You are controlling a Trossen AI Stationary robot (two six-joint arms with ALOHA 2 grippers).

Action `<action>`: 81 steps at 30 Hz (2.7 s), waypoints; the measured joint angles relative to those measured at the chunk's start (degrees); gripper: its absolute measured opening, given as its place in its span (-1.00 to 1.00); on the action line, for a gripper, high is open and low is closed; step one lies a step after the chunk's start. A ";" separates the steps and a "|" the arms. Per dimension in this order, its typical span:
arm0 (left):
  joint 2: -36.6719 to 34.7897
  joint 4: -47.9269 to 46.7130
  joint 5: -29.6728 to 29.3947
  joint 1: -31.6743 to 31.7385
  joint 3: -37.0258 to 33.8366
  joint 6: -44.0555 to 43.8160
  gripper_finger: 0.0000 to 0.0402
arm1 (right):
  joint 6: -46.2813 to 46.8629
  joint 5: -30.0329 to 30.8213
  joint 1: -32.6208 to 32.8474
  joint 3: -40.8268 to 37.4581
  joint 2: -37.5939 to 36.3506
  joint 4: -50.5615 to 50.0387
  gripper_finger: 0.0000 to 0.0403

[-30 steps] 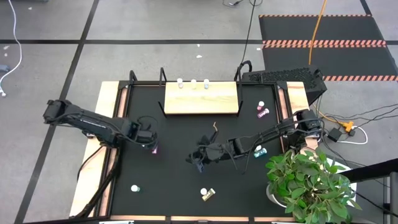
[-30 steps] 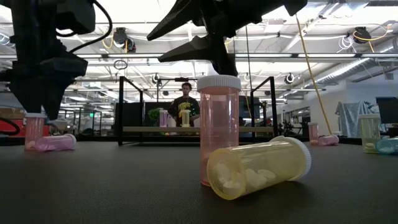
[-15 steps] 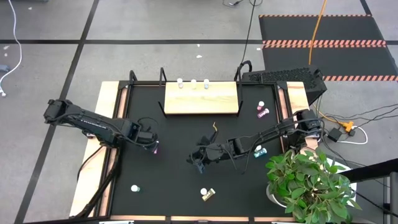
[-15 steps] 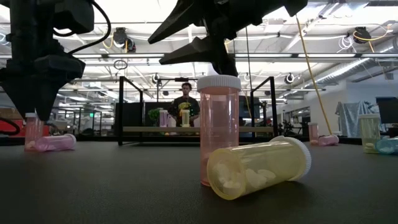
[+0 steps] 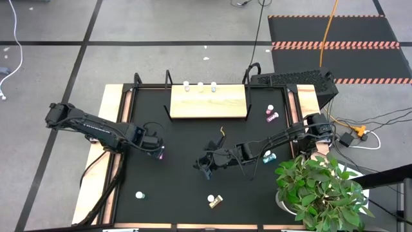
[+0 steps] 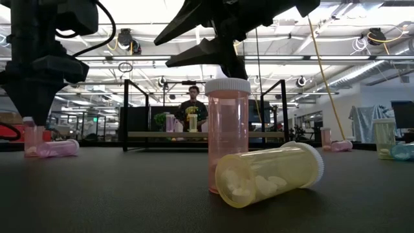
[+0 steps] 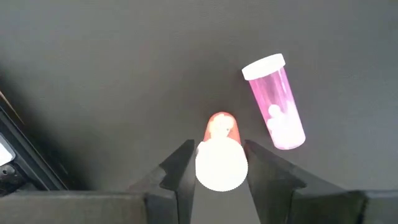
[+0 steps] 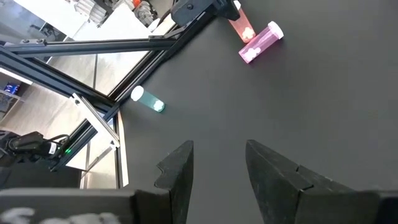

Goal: Pick and place medicine bottles onto shelf by color
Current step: Put the left orange pill bottle on the shelf

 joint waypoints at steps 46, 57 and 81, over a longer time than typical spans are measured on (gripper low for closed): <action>54.89 -3.11 16.34 34.20 93.90 39.70 -0.34 | -17.64 3.13 -10.79 -18.58 -55.91 -48.21 -0.31; 57.87 18.34 9.85 39.65 93.98 62.03 -0.34 | -15.41 3.44 -15.53 -23.56 -62.24 -39.89 -0.31; 48.95 3.30 26.01 35.96 93.98 112.84 -0.34 | -46.27 -5.81 -37.73 -23.26 -44.23 -0.16 0.30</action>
